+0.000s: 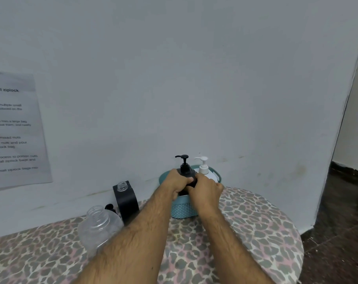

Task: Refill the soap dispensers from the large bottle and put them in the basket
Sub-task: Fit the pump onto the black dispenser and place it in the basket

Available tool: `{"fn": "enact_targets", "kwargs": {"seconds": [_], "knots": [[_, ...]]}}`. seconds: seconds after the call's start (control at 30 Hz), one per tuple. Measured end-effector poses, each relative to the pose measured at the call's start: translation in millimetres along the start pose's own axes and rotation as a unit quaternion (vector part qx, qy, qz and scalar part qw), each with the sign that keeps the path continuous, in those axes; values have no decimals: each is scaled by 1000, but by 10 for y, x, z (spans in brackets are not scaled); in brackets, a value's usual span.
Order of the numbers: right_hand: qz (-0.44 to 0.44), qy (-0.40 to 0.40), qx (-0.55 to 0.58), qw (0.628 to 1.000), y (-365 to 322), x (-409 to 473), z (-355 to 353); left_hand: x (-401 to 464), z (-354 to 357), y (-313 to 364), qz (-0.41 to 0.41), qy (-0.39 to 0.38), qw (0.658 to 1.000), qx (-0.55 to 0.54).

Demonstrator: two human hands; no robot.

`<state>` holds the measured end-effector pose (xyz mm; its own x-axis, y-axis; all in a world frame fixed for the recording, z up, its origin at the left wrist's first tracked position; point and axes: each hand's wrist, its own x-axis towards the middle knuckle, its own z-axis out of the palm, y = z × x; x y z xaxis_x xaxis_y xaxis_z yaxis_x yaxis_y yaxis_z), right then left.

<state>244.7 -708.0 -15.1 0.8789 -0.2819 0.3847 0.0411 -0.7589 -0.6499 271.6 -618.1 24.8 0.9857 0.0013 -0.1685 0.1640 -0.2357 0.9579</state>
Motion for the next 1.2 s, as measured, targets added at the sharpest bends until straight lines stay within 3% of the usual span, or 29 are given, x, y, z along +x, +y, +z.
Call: {"fn": "enact_targets", "kwargs": {"seconds": [0.27,0.4,0.87,1.2], "knots": [[-12,-19,-49,999,44,61,-53,62,48,-20,-29,35,999,1],[-19,14,-70,997,32,60,-92,146,67,-79,-23,72,997,33],[-22,-58,-114,992,56,215,-222,53,29,-6,-30,19,999,-21],[-8,-44,-159,986,49,267,-169,89,46,-13,-15,78,993,82]]}}
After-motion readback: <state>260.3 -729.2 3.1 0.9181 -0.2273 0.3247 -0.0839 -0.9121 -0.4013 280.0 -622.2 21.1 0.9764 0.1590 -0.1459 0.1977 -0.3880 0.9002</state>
